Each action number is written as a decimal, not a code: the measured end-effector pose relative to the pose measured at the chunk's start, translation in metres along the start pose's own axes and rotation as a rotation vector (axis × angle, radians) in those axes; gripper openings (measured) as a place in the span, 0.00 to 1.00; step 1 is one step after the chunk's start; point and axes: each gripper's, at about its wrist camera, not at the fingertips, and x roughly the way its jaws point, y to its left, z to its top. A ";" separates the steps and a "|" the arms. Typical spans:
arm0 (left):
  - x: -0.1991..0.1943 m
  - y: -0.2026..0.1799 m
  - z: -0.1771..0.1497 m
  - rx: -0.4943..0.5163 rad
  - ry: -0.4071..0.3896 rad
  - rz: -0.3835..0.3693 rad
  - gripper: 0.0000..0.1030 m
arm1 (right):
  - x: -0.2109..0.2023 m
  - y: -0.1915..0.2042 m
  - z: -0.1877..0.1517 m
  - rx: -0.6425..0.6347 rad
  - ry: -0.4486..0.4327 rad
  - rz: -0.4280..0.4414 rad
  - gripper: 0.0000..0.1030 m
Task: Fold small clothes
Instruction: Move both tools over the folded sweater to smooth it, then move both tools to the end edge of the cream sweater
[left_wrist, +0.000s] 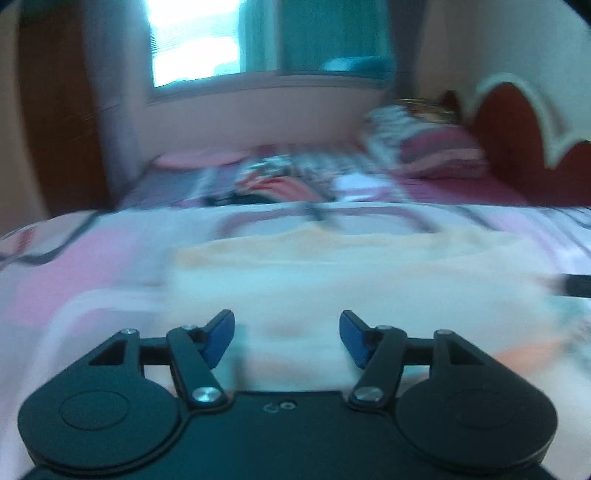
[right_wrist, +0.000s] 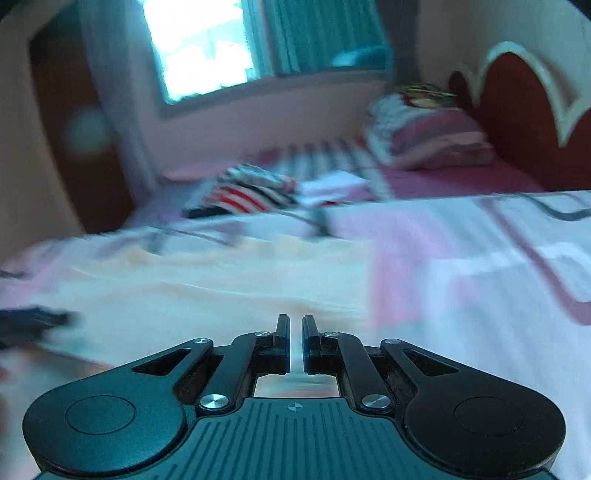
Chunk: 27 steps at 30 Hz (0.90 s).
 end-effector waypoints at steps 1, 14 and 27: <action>0.000 -0.019 -0.001 0.037 0.004 -0.024 0.62 | 0.001 0.014 0.000 -0.009 0.009 0.033 0.06; 0.007 0.044 -0.009 -0.049 0.051 0.114 0.63 | -0.010 -0.053 -0.014 0.075 0.036 -0.111 0.06; 0.003 0.025 -0.017 0.017 0.091 0.093 0.67 | -0.005 -0.045 0.002 0.034 0.010 -0.067 0.05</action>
